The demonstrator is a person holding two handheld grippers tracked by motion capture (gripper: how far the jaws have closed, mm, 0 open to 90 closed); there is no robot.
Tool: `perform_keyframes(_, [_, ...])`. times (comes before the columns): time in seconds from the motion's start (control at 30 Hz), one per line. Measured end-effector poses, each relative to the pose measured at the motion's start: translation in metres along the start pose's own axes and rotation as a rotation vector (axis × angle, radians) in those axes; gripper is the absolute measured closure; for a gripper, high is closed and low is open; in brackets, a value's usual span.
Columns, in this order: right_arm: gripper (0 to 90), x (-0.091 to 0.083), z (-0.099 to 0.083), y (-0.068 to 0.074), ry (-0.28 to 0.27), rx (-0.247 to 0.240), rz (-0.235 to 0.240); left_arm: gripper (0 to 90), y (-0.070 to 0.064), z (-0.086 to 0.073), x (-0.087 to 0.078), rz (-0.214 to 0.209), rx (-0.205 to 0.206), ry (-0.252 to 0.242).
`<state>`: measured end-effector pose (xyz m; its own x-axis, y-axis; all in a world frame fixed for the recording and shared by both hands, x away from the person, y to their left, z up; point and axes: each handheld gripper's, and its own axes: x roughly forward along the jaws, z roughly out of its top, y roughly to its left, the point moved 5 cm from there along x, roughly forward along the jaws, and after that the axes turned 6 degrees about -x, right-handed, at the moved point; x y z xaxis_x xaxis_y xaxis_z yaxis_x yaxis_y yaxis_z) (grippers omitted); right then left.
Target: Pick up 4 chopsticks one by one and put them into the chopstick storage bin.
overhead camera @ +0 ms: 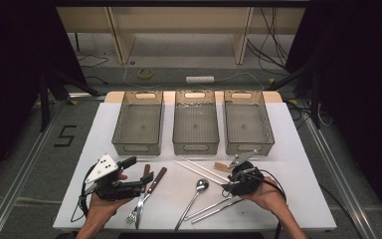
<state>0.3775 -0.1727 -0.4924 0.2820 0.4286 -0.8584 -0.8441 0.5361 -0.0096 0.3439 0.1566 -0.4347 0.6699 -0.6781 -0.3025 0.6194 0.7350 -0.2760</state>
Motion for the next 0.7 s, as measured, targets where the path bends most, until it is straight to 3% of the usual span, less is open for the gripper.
perform_keyframes(0.17, [61.0,0.005,0.000,-0.001,0.044,0.001,0.012,17.3,0.000,0.000,0.000,0.000,0.000,-0.001])
perform_keyframes(0.7, [72.0,0.021,0.003,0.000,0.144,-0.077,0.000,17.3,0.000,0.000,0.000,-0.001,0.006,0.003])
